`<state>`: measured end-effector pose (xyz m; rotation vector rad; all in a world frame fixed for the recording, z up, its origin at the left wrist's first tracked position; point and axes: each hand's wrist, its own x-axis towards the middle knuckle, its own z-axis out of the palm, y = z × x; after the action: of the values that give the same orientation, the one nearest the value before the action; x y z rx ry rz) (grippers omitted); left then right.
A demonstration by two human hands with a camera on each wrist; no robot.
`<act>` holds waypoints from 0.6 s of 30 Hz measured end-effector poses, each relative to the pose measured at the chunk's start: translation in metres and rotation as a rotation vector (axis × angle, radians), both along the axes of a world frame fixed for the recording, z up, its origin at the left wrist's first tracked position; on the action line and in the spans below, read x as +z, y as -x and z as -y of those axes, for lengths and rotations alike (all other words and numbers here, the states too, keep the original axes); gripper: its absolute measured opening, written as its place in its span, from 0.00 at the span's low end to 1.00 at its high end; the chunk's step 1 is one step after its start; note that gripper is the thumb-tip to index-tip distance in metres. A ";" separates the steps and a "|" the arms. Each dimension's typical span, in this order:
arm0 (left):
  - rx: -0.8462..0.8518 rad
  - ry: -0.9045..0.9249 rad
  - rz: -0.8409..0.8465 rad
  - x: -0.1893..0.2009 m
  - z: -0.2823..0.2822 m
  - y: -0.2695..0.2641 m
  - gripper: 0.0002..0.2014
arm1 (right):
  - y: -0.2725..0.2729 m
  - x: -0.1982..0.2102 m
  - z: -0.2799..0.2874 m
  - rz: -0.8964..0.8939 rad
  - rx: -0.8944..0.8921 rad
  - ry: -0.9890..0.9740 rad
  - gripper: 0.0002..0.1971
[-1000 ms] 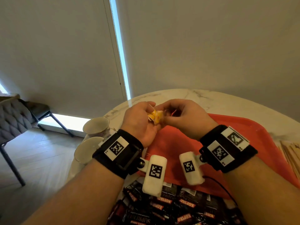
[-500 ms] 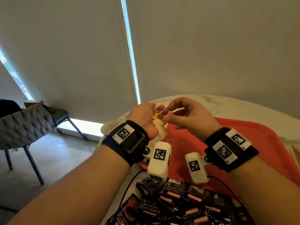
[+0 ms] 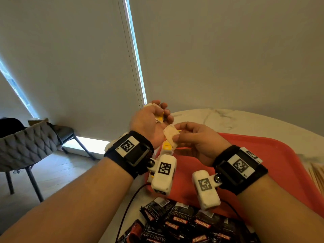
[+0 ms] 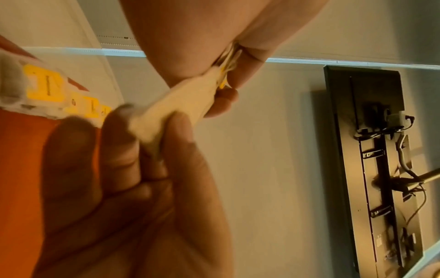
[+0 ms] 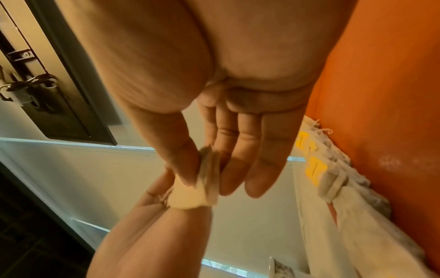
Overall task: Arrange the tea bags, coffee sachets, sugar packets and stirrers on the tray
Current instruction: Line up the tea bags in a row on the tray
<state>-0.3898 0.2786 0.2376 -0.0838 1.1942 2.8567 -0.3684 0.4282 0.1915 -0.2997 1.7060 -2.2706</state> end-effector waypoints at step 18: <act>-0.108 1.017 -0.230 -0.009 0.004 -0.016 0.14 | 0.009 -0.006 -0.003 -0.290 -0.451 -0.223 0.09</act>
<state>-0.3740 0.2742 0.2282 0.2716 2.4493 1.9117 -0.3775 0.4311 0.1859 -0.2199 2.3587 -2.3909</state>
